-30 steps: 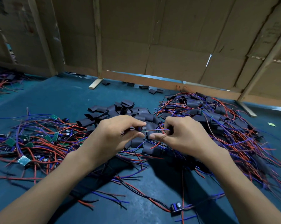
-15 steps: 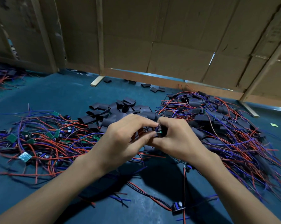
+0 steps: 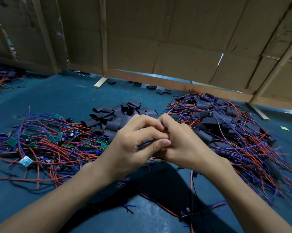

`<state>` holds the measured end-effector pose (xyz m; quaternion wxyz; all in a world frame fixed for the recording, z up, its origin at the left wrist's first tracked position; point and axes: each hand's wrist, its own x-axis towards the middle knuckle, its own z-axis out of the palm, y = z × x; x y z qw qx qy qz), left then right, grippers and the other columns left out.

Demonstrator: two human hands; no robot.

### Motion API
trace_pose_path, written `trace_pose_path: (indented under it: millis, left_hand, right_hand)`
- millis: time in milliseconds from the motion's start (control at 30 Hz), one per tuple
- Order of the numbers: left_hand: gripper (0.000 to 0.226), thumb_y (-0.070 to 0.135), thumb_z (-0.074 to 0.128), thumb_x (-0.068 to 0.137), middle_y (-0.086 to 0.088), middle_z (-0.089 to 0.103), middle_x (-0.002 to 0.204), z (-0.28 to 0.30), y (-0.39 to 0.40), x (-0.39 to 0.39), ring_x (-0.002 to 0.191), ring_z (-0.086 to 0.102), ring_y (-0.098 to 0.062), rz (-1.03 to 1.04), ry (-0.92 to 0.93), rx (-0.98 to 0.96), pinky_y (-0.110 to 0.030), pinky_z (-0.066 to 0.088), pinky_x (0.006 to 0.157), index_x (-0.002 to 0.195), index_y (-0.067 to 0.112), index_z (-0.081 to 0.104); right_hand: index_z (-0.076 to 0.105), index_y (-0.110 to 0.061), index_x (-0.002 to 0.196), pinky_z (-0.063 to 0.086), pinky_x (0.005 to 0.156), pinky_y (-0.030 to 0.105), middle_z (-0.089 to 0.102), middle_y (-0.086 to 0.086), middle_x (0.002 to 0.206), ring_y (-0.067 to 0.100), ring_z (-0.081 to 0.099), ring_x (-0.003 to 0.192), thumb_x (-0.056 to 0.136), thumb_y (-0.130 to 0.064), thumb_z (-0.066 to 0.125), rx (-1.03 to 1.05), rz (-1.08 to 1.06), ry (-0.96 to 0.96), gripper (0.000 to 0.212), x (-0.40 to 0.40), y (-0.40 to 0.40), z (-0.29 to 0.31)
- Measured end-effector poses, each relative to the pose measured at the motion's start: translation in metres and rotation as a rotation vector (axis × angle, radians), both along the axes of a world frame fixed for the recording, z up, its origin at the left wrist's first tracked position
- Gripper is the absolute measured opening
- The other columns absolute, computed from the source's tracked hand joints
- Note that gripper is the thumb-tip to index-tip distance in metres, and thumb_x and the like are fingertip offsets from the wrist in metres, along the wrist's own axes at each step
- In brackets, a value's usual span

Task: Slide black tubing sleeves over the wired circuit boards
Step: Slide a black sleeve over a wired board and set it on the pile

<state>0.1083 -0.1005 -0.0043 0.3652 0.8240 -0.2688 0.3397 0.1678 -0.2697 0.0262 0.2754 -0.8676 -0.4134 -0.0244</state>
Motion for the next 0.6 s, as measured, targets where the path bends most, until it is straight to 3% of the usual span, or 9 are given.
trace_pose_path:
  millis: [67, 133, 233, 367, 467, 500, 567, 600]
  left_hand:
    - [0.022, 0.027, 0.061, 0.099, -0.002, 0.059, 0.119, 0.004, 0.005, -0.001, 0.105, 0.051, -0.023, -0.016, 0.039, 0.098, -0.028, 0.043, 0.090, 0.113, 0.017, 0.075]
    - [0.035, 0.040, 0.049, 0.102, 0.000, 0.050, 0.134, 0.007, 0.012, -0.001, 0.109, 0.040, -0.024, -0.028, 0.105, 0.243, -0.020, 0.032, 0.097, 0.129, 0.026, 0.067]
    - [0.050, 0.056, 0.031, 0.103, 0.005, 0.033, 0.145, 0.006, 0.014, -0.003, 0.116, 0.029, -0.021, -0.069, 0.212, 0.375, -0.024, 0.028, 0.104, 0.144, 0.035, 0.053]
    - [0.049, 0.056, 0.030, 0.104, 0.007, 0.031, 0.144, 0.007, 0.013, -0.002, 0.123, 0.031, -0.021, -0.085, 0.213, 0.254, -0.025, 0.029, 0.107, 0.146, 0.040, 0.049]
    - [0.040, 0.046, 0.041, 0.104, 0.004, 0.044, 0.127, 0.009, 0.024, 0.009, 0.119, 0.043, -0.022, 0.017, 0.186, 0.046, -0.028, 0.035, 0.104, 0.140, 0.037, 0.055]
    - [0.038, 0.046, 0.044, 0.103, 0.004, 0.048, 0.119, 0.006, 0.031, 0.013, 0.114, 0.045, -0.020, 0.096, 0.221, 0.064, -0.031, 0.038, 0.102, 0.135, 0.034, 0.059]
    - [0.041, 0.055, 0.041, 0.100, 0.004, 0.052, 0.110, -0.001, 0.044, 0.021, 0.108, 0.046, -0.022, 0.298, 0.421, 0.323, -0.040, 0.039, 0.099, 0.127, 0.032, 0.062]
    - [0.045, 0.061, 0.039, 0.098, 0.003, 0.053, 0.110, -0.005, 0.046, 0.024, 0.111, 0.045, -0.025, 0.393, 0.560, 0.491, -0.042, 0.038, 0.099, 0.125, 0.033, 0.061]
  right_hand:
    - [0.036, -0.035, 0.094, 0.051, 0.069, 0.047, 0.066, -0.004, 0.077, 0.028, 0.057, 0.072, 0.077, -0.038, 0.070, -0.026, -0.017, -0.010, 0.039, 0.000, -0.003, 0.005]
    - [0.041, -0.031, 0.097, 0.048, 0.064, 0.044, 0.061, -0.008, 0.065, 0.017, 0.048, 0.062, 0.074, -0.034, 0.068, 0.005, -0.037, -0.010, 0.035, 0.002, -0.008, 0.009]
    - [0.048, -0.027, 0.100, 0.044, 0.060, 0.043, 0.056, -0.005, 0.061, 0.022, 0.045, 0.061, 0.070, -0.027, 0.063, 0.003, -0.055, -0.035, 0.034, 0.001, -0.011, 0.012]
    - [0.060, -0.021, 0.100, 0.051, 0.060, 0.045, 0.061, -0.005, 0.064, 0.029, 0.054, 0.061, 0.075, -0.009, 0.071, 0.059, -0.100, -0.210, 0.030, 0.002, -0.011, 0.020]
    - [0.065, -0.018, 0.088, 0.050, 0.053, 0.036, 0.059, -0.003, 0.062, 0.020, 0.052, 0.052, 0.085, -0.021, 0.079, 0.303, -0.165, -0.482, 0.015, 0.010, -0.025, 0.038]
    - [0.064, -0.019, 0.086, 0.047, 0.052, 0.031, 0.057, -0.004, 0.062, 0.015, 0.051, 0.052, 0.088, -0.028, 0.078, 0.389, -0.183, -0.560, 0.017, 0.012, -0.033, 0.046]
    - [0.061, -0.023, 0.087, 0.041, 0.055, 0.020, 0.056, -0.011, 0.065, 0.010, 0.053, 0.056, 0.093, -0.040, 0.073, 0.488, -0.239, -0.650, 0.022, 0.014, -0.048, 0.059]
    - [0.060, -0.023, 0.089, 0.043, 0.057, 0.021, 0.056, -0.013, 0.066, 0.008, 0.054, 0.057, 0.094, -0.044, 0.071, 0.490, -0.297, -0.676, 0.024, 0.016, -0.056, 0.063]
